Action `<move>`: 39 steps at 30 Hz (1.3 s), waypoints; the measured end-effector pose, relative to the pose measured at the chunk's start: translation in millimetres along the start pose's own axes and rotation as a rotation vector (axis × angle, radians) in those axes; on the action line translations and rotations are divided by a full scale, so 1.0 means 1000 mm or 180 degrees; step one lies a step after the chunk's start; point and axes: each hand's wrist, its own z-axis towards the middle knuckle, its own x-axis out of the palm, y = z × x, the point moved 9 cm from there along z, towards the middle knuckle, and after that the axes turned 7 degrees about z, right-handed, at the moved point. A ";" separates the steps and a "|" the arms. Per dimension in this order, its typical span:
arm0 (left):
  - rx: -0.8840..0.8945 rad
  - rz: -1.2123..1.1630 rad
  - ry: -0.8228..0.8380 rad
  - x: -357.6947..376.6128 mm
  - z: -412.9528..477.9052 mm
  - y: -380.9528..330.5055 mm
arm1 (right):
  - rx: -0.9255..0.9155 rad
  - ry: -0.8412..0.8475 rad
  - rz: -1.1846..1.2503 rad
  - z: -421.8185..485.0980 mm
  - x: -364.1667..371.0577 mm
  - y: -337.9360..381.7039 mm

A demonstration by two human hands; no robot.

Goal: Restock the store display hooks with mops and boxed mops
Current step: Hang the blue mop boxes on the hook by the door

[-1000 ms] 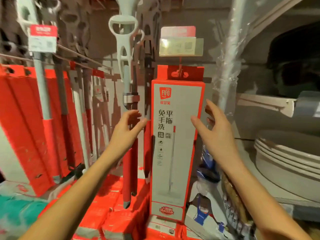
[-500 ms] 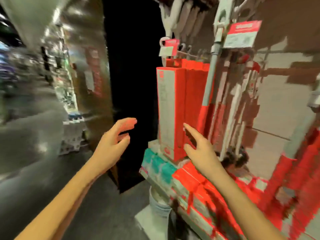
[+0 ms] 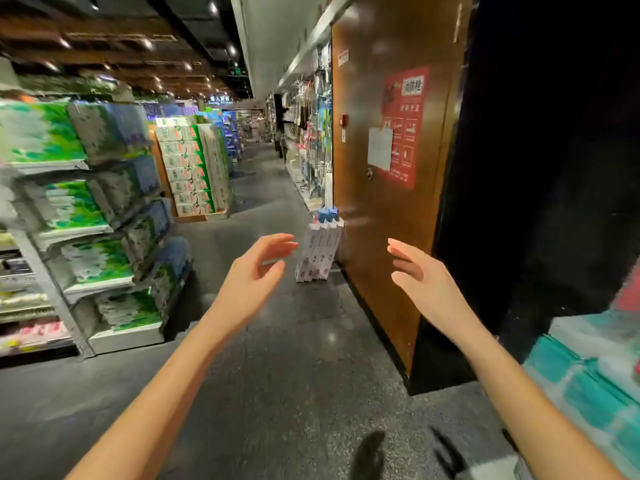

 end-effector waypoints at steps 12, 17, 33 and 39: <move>-0.0617 0.0162 -0.0206 -0.028 0.193 0.269 | 0.0185 0.0475 0.0182 0.289 0.168 -0.094; -0.0721 0.0217 -0.0198 -0.040 0.297 0.368 | 0.0311 0.0504 0.0416 0.428 0.225 -0.129; -0.1009 0.0221 0.0495 -0.054 0.648 0.785 | 0.0873 0.0141 0.0556 0.847 0.444 -0.318; -0.1041 0.0130 0.0773 -0.031 0.779 0.913 | 0.1242 -0.0207 0.0468 0.971 0.485 -0.388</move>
